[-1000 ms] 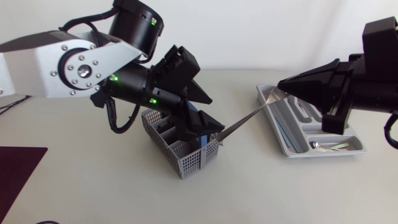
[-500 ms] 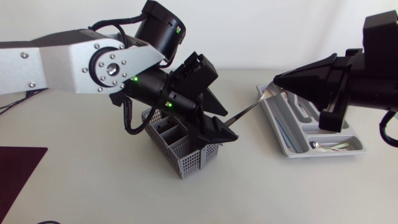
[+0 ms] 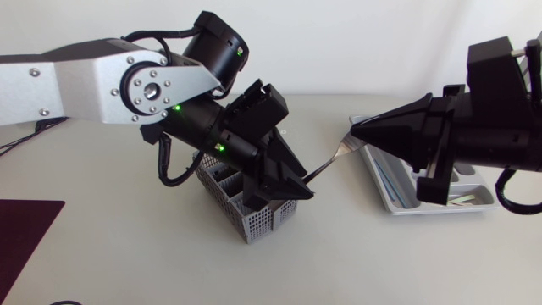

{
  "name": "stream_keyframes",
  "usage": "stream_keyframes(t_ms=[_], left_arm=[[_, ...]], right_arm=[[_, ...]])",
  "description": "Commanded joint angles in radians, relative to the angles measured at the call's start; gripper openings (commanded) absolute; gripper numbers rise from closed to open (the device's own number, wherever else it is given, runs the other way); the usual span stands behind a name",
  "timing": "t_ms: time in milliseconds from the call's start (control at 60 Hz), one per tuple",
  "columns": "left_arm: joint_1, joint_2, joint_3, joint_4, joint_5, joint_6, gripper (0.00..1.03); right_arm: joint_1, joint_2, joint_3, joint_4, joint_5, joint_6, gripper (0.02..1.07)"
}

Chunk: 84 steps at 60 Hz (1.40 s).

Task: Sort the cutlery from the basket into the organizer compartments.

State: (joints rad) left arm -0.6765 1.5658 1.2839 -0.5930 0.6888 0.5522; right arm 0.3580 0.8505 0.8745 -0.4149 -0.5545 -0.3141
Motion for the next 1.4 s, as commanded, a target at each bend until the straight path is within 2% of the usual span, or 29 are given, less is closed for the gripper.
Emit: stream_keyframes(t_ms=[0, 167, 233, 533, 767, 1150, 1383], left_arm=[[0.017, 0.000, -0.012, -0.030, 0.031, 0.040, 0.50], [0.034, -0.024, -0.038, -0.082, 0.046, 0.084, 0.49], [0.043, -0.041, -0.052, -0.094, 0.058, 0.094, 0.46], [0.055, -0.099, -0.104, -0.165, 0.097, 0.140, 0.20], [0.046, -0.135, -0.136, -0.200, 0.110, 0.158, 0.06], [0.020, -0.131, -0.152, -0.217, 0.110, 0.160, 0.03], [0.017, -0.138, -0.155, -0.217, 0.110, 0.152, 0.03]], right_arm=[[0.027, -0.018, -0.026, 0.014, -0.007, 0.033, 0.07], [0.068, -0.030, -0.046, 0.014, -0.002, 0.043, 0.07], [0.076, -0.034, -0.052, 0.016, -0.002, 0.044, 0.07], [0.111, -0.053, -0.060, 0.016, -0.004, 0.052, 0.07], [0.139, -0.071, -0.081, 0.030, -0.002, 0.066, 0.07], [0.153, -0.091, -0.103, 0.050, 0.001, 0.079, 0.07], [0.187, -0.088, -0.106, 0.045, -0.053, 0.096, 0.07]])
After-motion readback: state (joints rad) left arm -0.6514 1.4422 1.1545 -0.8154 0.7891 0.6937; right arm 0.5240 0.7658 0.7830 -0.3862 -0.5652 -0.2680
